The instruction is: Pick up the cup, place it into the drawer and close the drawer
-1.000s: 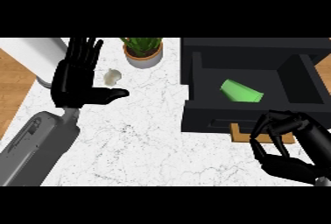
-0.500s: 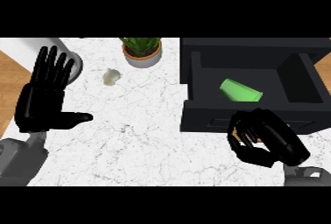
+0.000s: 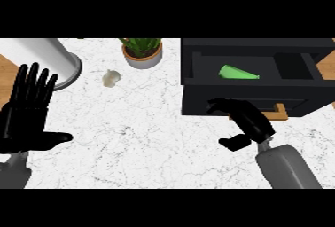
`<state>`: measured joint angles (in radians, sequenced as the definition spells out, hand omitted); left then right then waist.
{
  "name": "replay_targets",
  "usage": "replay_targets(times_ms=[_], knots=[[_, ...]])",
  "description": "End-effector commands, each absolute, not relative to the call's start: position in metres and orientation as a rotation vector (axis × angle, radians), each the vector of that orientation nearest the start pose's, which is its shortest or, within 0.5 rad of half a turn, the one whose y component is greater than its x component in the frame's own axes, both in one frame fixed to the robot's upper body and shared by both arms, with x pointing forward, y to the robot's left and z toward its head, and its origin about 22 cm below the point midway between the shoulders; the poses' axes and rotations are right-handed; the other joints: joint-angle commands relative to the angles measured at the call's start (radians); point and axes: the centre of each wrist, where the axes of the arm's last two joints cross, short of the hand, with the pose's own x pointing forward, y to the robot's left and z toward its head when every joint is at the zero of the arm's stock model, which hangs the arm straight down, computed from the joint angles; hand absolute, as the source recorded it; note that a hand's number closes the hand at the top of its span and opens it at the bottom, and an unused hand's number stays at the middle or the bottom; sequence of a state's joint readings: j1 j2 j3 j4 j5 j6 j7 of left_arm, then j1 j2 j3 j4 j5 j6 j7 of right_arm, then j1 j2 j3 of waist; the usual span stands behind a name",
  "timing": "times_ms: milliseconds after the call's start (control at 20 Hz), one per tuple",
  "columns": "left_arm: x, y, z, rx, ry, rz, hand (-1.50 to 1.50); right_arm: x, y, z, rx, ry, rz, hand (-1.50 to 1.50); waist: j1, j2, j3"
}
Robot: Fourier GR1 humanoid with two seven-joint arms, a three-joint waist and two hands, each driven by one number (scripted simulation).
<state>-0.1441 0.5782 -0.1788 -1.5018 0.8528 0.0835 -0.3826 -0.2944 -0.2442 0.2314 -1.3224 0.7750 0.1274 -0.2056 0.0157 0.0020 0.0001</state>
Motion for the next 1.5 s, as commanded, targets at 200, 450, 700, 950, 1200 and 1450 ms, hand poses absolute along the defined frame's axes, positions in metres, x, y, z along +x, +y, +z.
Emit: replay_targets(times_ms=[200, 450, 700, 950, 1200, 1450], knots=[[0.253, 0.343, 0.063, -0.267, -1.87, 0.194, -1.5, 0.35, -0.209, -0.015, -0.429, -1.537, 1.263, -1.5, 0.001, 0.0, 0.0], [0.268, 0.345, 0.047, -0.27, -1.879, 0.204, -1.5, 0.377, -0.231, -0.023, -0.394, -1.535, 1.22, -1.5, 0.004, 0.005, 0.001], [0.257, 0.348, 0.038, -0.287, -1.875, 0.186, -1.5, 0.412, -0.245, 0.01, -0.38, -1.533, 1.171, -1.5, 0.02, 0.01, 0.001], [0.268, 0.343, 0.038, -0.319, -1.892, 0.179, -1.5, 0.42, -0.256, 0.014, -0.385, -1.484, 1.209, -1.5, 0.039, 0.022, 0.002], [0.271, 0.337, 0.039, -0.327, -1.881, 0.154, -1.5, 0.429, -0.28, 0.037, -0.397, -1.491, 1.18, -1.5, 0.058, 0.031, 0.003], [0.282, 0.338, 0.055, -0.313, -1.887, 0.144, -1.5, 0.436, -0.283, 0.049, -0.389, -1.494, 1.162, -1.5, 0.061, 0.031, 0.003]])
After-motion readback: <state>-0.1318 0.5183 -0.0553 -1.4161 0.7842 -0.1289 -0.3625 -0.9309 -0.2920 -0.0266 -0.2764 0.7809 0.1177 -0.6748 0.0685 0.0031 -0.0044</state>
